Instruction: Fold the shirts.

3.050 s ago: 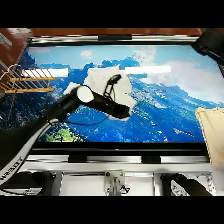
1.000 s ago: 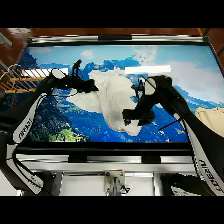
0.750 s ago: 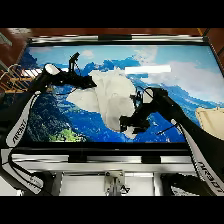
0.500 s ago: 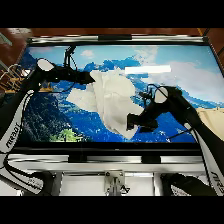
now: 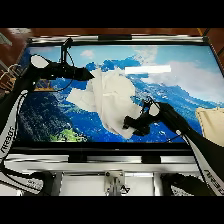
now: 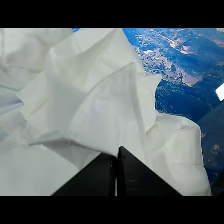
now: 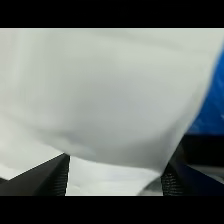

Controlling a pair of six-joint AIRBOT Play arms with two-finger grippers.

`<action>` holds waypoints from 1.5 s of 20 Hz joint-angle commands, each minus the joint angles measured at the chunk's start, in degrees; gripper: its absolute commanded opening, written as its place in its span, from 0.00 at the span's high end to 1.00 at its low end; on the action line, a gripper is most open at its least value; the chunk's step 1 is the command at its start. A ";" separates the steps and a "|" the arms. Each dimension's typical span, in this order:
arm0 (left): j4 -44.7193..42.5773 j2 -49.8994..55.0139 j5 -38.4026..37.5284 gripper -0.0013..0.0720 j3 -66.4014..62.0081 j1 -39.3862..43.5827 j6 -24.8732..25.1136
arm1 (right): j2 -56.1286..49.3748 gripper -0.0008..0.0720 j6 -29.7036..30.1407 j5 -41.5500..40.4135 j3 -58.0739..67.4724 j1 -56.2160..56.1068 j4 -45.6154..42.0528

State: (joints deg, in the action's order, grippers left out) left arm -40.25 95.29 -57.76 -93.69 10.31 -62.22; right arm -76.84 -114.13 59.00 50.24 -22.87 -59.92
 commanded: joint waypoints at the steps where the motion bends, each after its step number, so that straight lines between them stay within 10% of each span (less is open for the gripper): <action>1: -0.02 -1.16 0.04 0.92 -0.07 0.00 0.26 | -4.85 0.37 5.57 -11.26 -1.05 -0.81 12.46; 2: -0.07 -1.44 0.04 0.92 -0.07 -0.07 0.42 | -4.33 0.91 6.86 -11.45 -0.57 -0.66 13.88; 10: -3.93 -18.01 -1.84 0.92 -4.59 -1.68 2.14 | 20.20 0.90 14.05 5.66 24.44 10.29 -10.03; 22: -6.32 -54.77 6.12 0.92 -12.39 -1.70 -2.45 | 28.55 0.90 11.93 5.60 54.34 13.49 1.36; 26: -22.27 -53.33 -1.51 0.92 -12.09 -1.70 -14.08 | 25.18 0.90 10.75 20.76 54.31 13.46 1.25; 30: -24.04 -46.36 -10.93 0.92 -5.53 -1.68 -15.67 | 15.15 0.90 13.51 38.49 53.40 13.46 0.74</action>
State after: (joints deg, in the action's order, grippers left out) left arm -60.51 45.47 -62.17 -102.87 8.62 -74.98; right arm -56.12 -102.61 84.62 104.01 -9.43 -59.18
